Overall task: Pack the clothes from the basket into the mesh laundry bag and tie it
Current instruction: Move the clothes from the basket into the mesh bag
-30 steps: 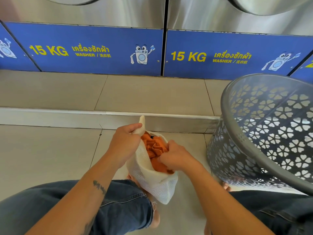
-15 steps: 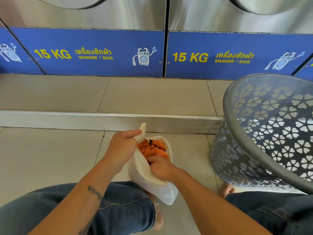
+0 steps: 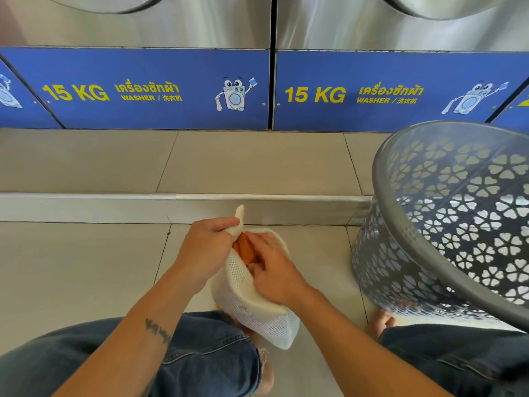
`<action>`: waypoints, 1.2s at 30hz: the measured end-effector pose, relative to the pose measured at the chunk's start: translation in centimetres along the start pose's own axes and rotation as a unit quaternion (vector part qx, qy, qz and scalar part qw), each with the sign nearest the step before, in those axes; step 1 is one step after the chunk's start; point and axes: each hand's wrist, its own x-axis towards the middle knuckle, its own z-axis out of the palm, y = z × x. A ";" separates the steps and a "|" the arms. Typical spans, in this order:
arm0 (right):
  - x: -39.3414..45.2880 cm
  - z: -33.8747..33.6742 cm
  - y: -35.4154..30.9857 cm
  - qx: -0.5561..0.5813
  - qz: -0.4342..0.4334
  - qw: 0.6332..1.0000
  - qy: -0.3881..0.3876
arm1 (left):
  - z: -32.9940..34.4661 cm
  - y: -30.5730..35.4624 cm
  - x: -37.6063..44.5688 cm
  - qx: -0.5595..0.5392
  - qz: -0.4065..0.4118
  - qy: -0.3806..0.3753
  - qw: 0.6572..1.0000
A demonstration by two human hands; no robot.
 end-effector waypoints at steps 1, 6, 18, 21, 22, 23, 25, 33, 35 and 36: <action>0.3 0.6 -0.2 0.011 -0.011 1.000 -0.025 | 0.0 0.0 0.0 -0.004 -0.004 0.001 1.000; 1.8 2.6 1.3 -0.099 0.023 0.986 -0.135 | 0.0 -0.6 -0.1 -0.005 -0.030 0.008 0.999; 4.4 -0.9 3.7 -0.125 0.227 0.948 -0.185 | 0.2 0.5 -0.8 -0.025 -0.036 0.022 0.999; 2.9 0.3 3.3 -0.176 0.211 0.949 -0.156 | 0.2 0.6 -0.5 -0.006 -0.023 0.023 0.999; 2.5 0.6 2.8 -0.168 0.191 0.957 -0.137 | 0.2 0.6 -0.5 -0.001 -0.021 0.024 1.000; 2.0 0.7 2.4 -0.150 0.167 0.968 -0.109 | 0.1 0.6 -0.6 0.001 -0.020 0.024 1.000; 1.1 0.8 1.3 -0.116 0.116 0.986 -0.038 | 0.0 0.5 -0.7 -0.003 -0.018 0.026 0.999; 1.0 1.3 1.4 -0.150 -0.099 0.984 -0.023 | -0.3 0.2 -0.6 -0.001 -0.014 0.010 1.000; 1.3 2.2 2.3 -0.204 -0.115 0.970 -0.071 | -0.2 -0.2 -0.5 0.015 -0.011 0.004 1.000; 1.3 2.5 2.5 -0.225 -0.103 0.964 -0.097 | -0.1 -0.4 -0.4 0.024 -0.009 0.001 1.000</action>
